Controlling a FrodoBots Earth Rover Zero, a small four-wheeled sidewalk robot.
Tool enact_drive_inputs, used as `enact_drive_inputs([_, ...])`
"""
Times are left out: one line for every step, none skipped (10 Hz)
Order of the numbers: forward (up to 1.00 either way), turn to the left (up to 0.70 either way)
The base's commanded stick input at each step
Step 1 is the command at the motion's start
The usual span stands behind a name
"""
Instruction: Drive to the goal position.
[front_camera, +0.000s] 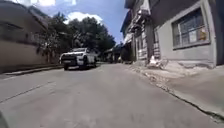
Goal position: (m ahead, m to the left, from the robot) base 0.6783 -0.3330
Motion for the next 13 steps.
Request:
enact_drive_inputs([0.85, 0.00])
enact_drive_inputs([0.85, 0.00])
enact_drive_inputs([0.85, 0.00])
enact_drive_inputs([0.85, 0.00])
enact_drive_inputs([0.85, 0.00])
enact_drive_inputs([0.85, 0.00])
enact_drive_inputs([0.85, -0.02])
enact_drive_inputs([0.85, -0.28])
enact_drive_inputs([0.85, -0.34])
enact_drive_inputs([0.85, -0.34])
enact_drive_inputs([0.85, -0.34])
enact_drive_inputs([0.85, -0.34])
enact_drive_inputs([0.85, -0.09])
